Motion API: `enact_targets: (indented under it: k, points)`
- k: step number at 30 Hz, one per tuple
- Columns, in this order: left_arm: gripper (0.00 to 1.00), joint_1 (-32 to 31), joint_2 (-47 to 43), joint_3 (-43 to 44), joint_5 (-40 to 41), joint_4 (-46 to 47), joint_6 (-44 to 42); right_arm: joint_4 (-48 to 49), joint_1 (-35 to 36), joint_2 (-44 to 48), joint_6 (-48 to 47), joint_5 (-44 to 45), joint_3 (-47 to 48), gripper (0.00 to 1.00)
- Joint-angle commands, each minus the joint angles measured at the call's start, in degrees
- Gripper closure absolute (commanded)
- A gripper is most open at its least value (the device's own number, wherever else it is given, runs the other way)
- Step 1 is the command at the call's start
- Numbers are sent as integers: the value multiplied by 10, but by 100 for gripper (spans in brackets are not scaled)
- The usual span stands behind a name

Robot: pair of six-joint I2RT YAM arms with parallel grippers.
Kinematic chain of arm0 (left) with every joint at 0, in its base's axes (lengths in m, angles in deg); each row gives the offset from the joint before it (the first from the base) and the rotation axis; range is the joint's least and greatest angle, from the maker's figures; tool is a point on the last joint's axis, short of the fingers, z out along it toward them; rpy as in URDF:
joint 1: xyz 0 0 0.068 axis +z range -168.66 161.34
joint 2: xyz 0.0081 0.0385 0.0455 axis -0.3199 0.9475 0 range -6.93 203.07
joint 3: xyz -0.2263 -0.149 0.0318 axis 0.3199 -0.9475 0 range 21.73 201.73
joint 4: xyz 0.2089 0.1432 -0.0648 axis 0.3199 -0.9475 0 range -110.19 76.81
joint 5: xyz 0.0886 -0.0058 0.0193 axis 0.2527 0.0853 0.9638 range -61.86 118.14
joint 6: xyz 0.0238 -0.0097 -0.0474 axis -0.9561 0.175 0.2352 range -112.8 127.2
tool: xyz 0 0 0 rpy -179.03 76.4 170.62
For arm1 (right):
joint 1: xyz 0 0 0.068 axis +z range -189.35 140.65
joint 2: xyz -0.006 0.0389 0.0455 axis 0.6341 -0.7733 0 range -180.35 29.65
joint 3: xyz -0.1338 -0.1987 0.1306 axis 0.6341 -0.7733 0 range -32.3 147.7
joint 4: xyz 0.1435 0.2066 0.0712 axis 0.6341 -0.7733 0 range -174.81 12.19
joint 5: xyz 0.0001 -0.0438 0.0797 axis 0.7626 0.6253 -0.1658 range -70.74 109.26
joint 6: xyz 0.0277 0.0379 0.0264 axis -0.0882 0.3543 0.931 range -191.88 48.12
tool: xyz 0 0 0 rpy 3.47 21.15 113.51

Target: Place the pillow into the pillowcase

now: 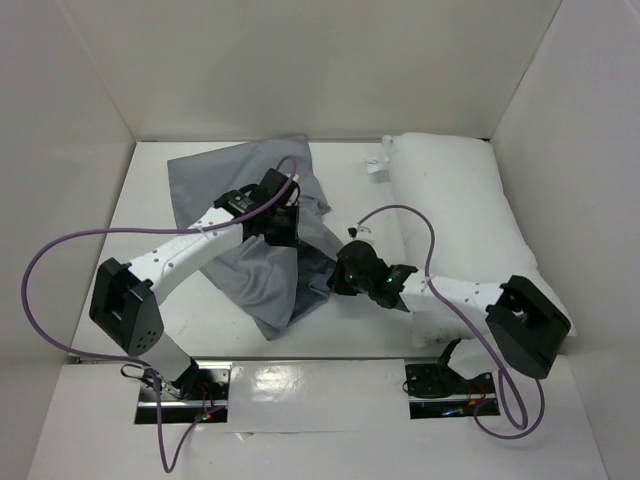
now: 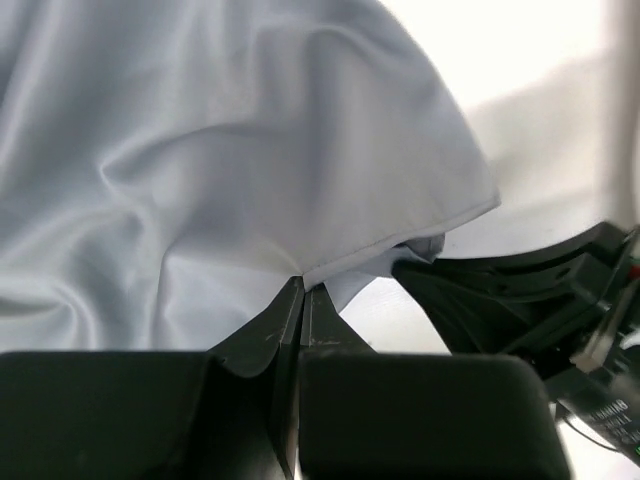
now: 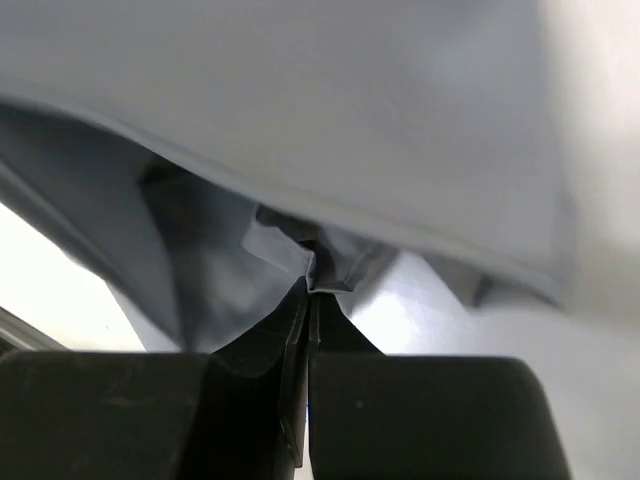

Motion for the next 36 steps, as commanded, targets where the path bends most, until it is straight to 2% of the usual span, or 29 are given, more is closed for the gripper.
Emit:
enact_targets:
  k: [1, 5, 9, 11, 13, 14, 15, 18, 21, 24, 31, 33, 36]
  points:
    - [100, 32, -46, 28, -62, 7, -21, -58, 11, 31, 63, 29, -20, 100]
    - [100, 52, -86, 55, -118, 0, -35, -66, 16, -6, 77, 41, -33, 100]
    - [100, 83, -118, 78, -185, -7, -35, -71, 16, -67, 48, 63, 40, 100]
    - [100, 99, -130, 86, -226, -7, -35, -99, 16, -91, 24, 63, 105, 93]
    - [100, 104, -130, 106, -234, -7, -35, -157, 16, -99, 4, 71, 160, 79]
    - [100, 105, -123, 113, -234, -7, -35, -174, 22, -92, -3, 77, 172, 48]
    - [100, 105, -113, 118, -234, -7, -35, -190, 22, -59, -3, 91, 181, 34]
    - [100, 118, -96, 131, -229, -7, -40, -275, 22, 23, -10, 134, 213, 11]
    - [100, 142, -71, 142, -223, -7, -46, -378, 12, 86, -16, 175, 259, 5]
    - [100, 159, -41, 159, -244, 4, -46, -455, -29, 100, -47, 201, 309, 2]
    - [100, 191, 48, 247, -285, 4, -46, -488, -131, 42, -137, 213, 403, 0]
    - [100, 197, 60, 261, -290, 9, -51, -481, -188, -1, -169, 221, 442, 0]
    - [100, 210, 76, 276, -290, 15, -51, -488, -235, -77, -188, 258, 483, 0]
